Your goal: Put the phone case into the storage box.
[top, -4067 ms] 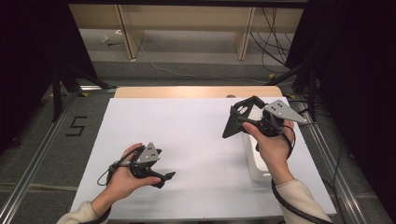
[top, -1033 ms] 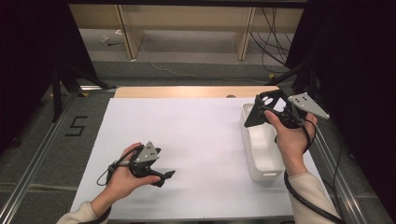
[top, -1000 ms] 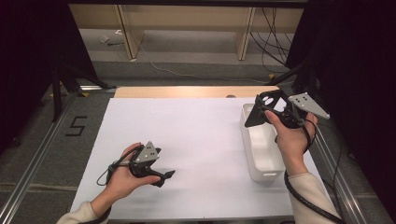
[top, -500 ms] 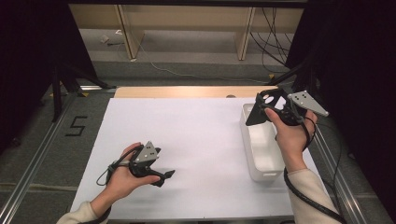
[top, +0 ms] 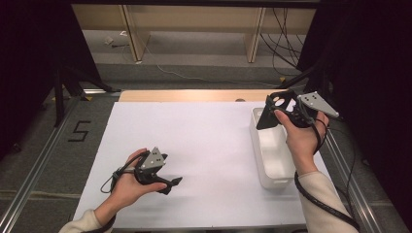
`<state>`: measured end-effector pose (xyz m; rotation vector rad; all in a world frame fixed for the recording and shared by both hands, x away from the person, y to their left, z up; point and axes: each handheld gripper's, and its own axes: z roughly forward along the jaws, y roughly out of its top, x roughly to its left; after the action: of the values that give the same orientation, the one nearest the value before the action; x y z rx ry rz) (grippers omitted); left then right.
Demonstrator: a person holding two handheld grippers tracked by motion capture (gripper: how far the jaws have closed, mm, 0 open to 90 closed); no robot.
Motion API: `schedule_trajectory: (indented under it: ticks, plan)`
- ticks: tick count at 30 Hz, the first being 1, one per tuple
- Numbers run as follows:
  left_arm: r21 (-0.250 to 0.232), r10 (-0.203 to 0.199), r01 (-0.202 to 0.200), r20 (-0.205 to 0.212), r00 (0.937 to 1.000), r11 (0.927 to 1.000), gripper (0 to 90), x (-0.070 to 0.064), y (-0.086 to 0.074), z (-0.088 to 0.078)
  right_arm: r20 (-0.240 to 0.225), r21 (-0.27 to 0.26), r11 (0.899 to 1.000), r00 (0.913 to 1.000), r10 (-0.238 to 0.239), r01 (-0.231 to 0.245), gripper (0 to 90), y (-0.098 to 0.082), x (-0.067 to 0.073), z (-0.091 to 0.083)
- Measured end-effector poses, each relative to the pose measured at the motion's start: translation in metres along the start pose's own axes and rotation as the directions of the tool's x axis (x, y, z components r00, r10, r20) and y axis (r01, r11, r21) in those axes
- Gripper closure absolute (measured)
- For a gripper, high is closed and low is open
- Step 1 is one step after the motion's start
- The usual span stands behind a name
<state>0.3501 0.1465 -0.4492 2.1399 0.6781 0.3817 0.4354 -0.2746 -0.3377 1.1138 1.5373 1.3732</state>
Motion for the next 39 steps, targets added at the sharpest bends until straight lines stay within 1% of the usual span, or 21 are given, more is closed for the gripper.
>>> schedule_trajectory:
  ticks: [11,19,39]
  plan:
    - [-0.002,0.002,-0.002,0.002,1.0,1.0,7.3,0.0,0.0,0.001,0.008,0.013,1.0,0.9999,-0.007,0.007,15.0,0.0,-0.001,0.008]
    - [-0.002,0.001,-0.001,0.003,1.0,1.0,7.2,0.0,0.0,0.001,0.018,0.024,0.999,0.9996,-0.022,0.022,15.0,0.0,-0.002,0.013]
    - [0.0,0.0,0.0,0.004,1.0,1.0,7.2,0.0,0.0,0.001,0.039,0.049,0.999,0.9989,-0.026,0.024,15.0,0.0,-0.007,0.024]
